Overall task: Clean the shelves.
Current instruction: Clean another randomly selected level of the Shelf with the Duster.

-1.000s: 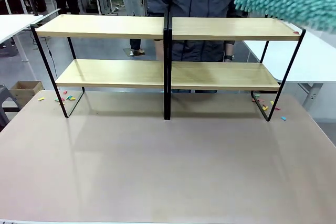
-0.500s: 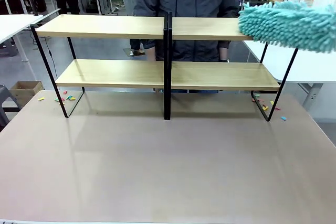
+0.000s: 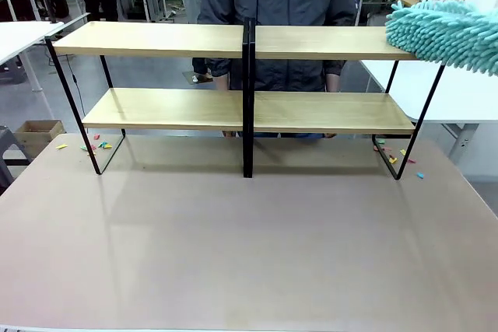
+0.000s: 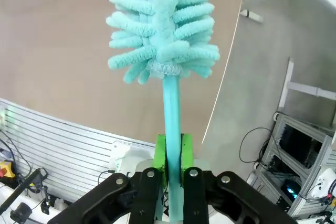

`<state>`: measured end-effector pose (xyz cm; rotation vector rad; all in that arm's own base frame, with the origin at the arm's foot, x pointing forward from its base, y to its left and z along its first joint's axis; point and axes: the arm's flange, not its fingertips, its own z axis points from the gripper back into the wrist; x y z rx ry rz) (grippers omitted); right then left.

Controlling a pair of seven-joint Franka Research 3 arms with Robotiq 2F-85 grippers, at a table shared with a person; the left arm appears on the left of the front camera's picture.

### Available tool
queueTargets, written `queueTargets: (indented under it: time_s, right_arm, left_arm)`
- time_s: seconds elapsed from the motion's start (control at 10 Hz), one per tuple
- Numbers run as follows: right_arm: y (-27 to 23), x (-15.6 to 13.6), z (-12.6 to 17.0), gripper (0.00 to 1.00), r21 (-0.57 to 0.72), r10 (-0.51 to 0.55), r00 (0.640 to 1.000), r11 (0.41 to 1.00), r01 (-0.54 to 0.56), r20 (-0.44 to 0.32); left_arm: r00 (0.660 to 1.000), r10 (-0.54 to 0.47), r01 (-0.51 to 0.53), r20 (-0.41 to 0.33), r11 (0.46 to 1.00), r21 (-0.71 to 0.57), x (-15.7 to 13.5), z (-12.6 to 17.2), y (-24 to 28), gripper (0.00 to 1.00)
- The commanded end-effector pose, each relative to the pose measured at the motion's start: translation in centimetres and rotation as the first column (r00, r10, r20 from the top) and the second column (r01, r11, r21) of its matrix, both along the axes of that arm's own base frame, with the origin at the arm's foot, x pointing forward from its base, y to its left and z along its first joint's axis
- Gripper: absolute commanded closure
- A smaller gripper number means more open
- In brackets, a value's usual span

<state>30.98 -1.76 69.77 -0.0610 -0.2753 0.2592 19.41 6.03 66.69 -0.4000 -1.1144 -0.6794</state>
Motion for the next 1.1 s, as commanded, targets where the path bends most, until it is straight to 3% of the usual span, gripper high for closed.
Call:
queueTargets:
  time_s: [0.0,0.2,0.6,1.0]
  right_arm:
    - [0.2,0.5,-0.4,0.88,-0.046,-0.086,0.996,0.995,0.085,-0.017]
    - [0.3,0.7,0.5,0.88,-0.101,-0.108,0.989,0.988,0.118,0.101]
    - [-0.7,-1.0,0.3,0.88,-0.144,-0.269,0.962,0.951,0.273,0.05]
    - [-1.9,-2.4,1.7,0.88,-0.096,-0.228,0.967,0.966,0.239,0.118]
  left_arm:
    - [1.0,0.012,-0.012,0.002,1.0,0.002,-0.2,0.1,0.0,0.0]
    - [1.0,0.012,-0.012,0.002,1.0,0.002,-0.2,0.1,0.0,0.0]
    - [1.0,0.012,-0.012,0.002,1.0,0.002,-0.2,0.1,0.0,0.0]
    - [1.0,0.012,-0.012,0.002,1.0,0.002,-0.2,0.1,0.0,0.0]
